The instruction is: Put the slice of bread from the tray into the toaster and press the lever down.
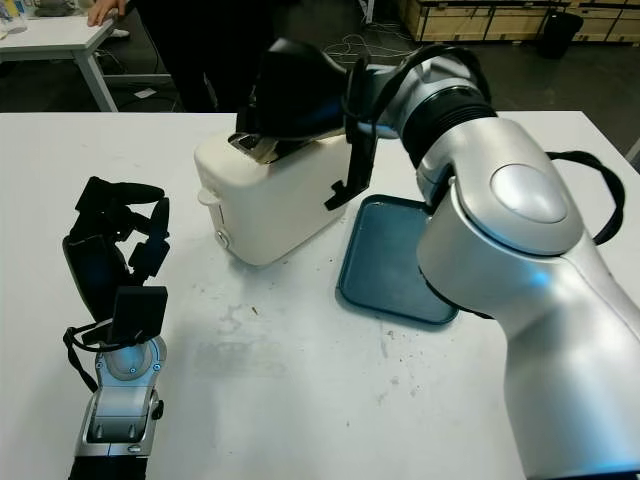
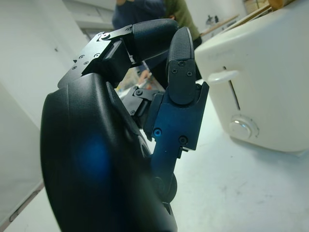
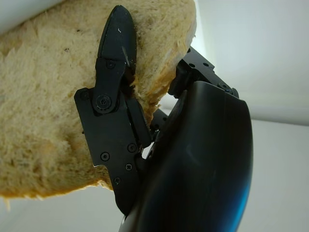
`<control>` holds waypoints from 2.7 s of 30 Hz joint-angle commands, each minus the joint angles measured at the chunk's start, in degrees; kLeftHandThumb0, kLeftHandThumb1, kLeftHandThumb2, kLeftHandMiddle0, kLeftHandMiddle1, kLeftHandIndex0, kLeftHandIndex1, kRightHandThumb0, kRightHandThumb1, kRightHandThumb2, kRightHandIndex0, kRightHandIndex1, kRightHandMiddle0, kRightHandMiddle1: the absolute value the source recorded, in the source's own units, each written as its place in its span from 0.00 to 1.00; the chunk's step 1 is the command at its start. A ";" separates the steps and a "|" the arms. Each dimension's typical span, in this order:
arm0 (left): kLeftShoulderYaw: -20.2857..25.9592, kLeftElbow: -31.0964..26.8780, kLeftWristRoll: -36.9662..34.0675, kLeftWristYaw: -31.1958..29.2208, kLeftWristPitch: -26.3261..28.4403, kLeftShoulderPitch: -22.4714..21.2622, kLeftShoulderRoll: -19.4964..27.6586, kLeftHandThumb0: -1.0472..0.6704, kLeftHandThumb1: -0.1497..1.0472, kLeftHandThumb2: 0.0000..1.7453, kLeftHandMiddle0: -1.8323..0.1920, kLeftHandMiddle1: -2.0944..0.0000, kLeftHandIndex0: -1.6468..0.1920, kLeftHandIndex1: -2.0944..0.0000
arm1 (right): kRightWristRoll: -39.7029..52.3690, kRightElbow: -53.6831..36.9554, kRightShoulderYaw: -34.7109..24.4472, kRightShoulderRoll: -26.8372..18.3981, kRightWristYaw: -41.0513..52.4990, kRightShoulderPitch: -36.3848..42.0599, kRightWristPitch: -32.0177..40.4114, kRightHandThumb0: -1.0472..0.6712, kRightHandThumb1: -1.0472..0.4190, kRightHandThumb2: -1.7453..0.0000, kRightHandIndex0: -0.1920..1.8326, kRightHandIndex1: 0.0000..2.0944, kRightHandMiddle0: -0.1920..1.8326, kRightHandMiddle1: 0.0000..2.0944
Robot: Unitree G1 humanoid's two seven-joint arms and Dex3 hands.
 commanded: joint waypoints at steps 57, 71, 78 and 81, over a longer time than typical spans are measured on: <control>-3.04 2.39 1.02 2.32 -0.74 -0.59 -0.81 0.34 0.89 0.16 0.53 0.17 0.58 0.30 | 5.84 -2.35 -9.59 -7.86 30.02 -2.17 0.54 0.08 0.10 0.99 0.10 0.08 0.16 0.00; -3.20 2.48 0.76 3.29 -1.17 -0.35 -0.55 0.34 0.89 0.16 0.54 0.17 0.59 0.30 | 6.38 -2.19 -10.64 -7.59 23.15 -1.88 -1.48 0.28 0.16 1.00 0.50 0.76 0.52 0.56; -3.25 2.72 0.43 2.95 -1.79 -0.50 -0.29 0.35 0.89 0.16 0.55 0.17 0.59 0.30 | 4.55 -2.17 -8.06 -7.96 22.01 -1.66 1.27 0.26 0.12 1.00 0.58 0.74 0.54 0.59; -3.21 2.81 0.31 2.93 -1.84 -0.63 -0.32 0.35 0.89 0.16 0.54 0.17 0.59 0.31 | 3.23 -2.32 -6.78 -8.11 17.70 -1.48 2.91 0.23 0.09 0.98 0.64 0.82 0.52 0.79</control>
